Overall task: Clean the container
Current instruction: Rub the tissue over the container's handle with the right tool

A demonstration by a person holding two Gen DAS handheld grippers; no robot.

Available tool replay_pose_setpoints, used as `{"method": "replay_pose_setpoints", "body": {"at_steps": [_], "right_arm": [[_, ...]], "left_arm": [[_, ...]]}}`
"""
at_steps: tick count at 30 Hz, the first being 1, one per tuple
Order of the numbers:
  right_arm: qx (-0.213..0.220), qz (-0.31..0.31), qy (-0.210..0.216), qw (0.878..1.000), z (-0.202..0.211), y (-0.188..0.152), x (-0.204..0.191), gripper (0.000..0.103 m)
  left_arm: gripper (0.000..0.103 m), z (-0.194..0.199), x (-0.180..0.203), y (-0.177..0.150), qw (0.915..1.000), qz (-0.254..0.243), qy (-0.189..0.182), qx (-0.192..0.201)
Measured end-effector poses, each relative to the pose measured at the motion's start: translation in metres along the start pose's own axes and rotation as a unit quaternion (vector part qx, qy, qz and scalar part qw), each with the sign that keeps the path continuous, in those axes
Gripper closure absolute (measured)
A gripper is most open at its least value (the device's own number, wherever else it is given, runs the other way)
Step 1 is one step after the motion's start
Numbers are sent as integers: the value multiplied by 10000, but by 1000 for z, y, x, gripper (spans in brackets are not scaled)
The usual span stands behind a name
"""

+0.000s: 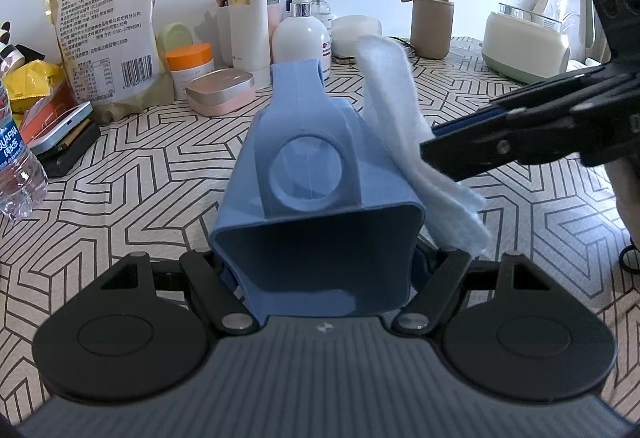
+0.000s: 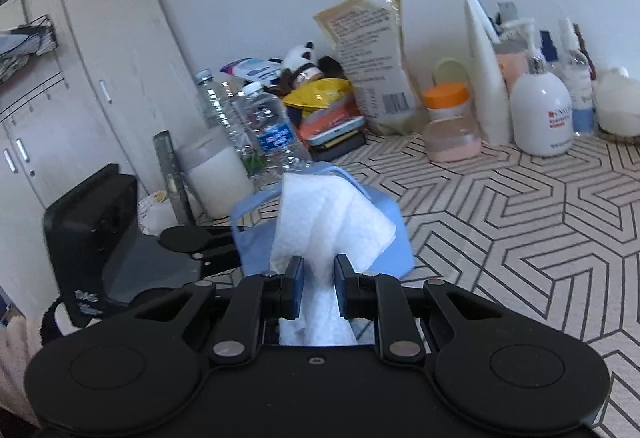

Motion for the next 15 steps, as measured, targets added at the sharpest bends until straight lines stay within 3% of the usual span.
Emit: {"method": "replay_pose_setpoints", "body": {"at_steps": [9, 15], "right_arm": [[103, 63, 227, 9997, 3, 3, -7, 80], [161, 11, 58, 9999, 3, 4, 1, 78]], "left_arm": [[28, 1, 4, 0, 9999, -112, 14, 18], [28, 1, 5, 0, 9999, -135, 28, 23]]}}
Point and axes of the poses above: each gripper's, at about its wrist camera, not at the fingertips, and z roughly against the way its jaws point, x to its right, y to its top, the point moved 7 cm from there along -z, roughly the way its jaws point, and after that the axes turned 6 degrees about -x, right-handed, at the moved point
